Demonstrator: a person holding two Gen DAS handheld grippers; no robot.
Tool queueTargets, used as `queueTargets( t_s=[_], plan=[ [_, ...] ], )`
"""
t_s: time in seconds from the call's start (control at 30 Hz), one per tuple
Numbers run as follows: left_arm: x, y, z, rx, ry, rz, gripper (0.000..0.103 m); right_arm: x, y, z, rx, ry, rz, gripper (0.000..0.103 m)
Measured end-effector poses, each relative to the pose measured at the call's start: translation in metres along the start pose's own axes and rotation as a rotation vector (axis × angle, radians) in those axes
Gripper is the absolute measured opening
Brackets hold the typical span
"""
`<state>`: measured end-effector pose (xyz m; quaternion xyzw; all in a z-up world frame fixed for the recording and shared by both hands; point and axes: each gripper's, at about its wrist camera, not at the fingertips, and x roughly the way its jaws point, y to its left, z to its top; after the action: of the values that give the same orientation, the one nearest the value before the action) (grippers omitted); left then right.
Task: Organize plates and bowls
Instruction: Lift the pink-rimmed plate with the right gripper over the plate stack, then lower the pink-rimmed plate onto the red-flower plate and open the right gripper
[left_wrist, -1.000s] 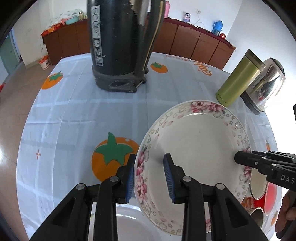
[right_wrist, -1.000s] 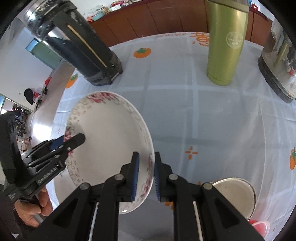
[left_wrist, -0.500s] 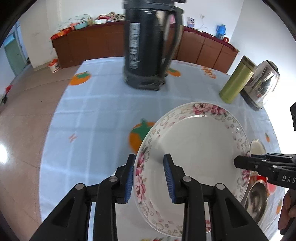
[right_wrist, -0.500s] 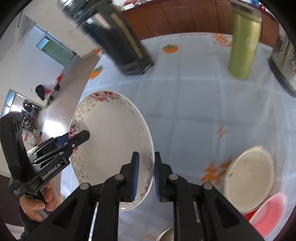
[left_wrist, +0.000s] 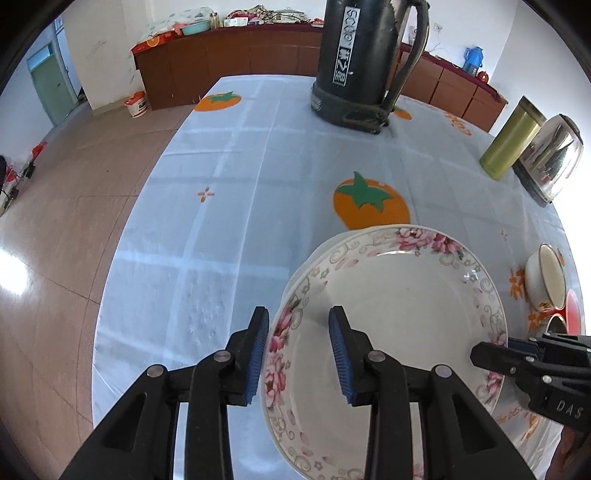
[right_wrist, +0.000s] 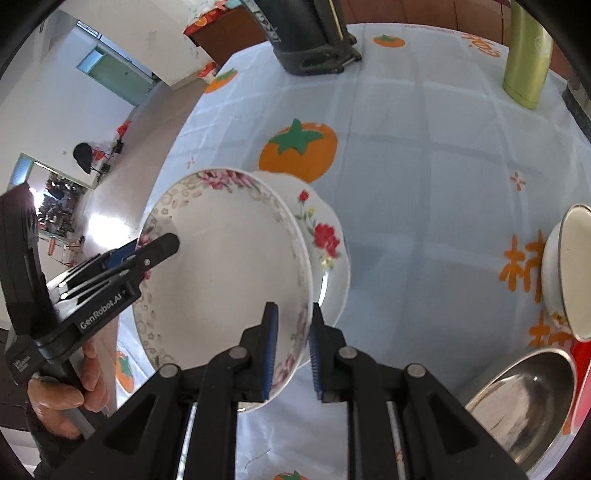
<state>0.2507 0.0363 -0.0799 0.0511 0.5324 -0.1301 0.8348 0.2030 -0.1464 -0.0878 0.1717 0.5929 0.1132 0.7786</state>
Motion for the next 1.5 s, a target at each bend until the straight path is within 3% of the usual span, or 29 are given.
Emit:
queueTargets(
  t_s=[0.3, 0.67, 1.17, 1.4, 1.5],
  plan=[
    [0.022, -0.005, -0.005, 0.022, 0.026, 0.007, 0.036, 0.004, 0.005, -0.008, -0.015, -0.053, -0.105, 0.017],
    [0.027, -0.007, 0.000, 0.036, -0.005, 0.012, 0.036, 0.008, 0.013, -0.007, -0.049, -0.125, -0.215, 0.018],
    [0.030, -0.009, 0.006, 0.031, -0.035, 0.001, 0.040, 0.021, 0.039, -0.025, -0.192, -0.273, -0.448, 0.041],
    [0.028, -0.010, 0.006, 0.038, -0.050, -0.008, 0.041, 0.024, 0.042, -0.031, -0.210, -0.316, -0.449, 0.048],
    [0.018, -0.010, 0.007, 0.039, -0.097, -0.016, 0.041, 0.016, 0.041, -0.032, -0.196, -0.357, -0.433, 0.053]
  ],
)
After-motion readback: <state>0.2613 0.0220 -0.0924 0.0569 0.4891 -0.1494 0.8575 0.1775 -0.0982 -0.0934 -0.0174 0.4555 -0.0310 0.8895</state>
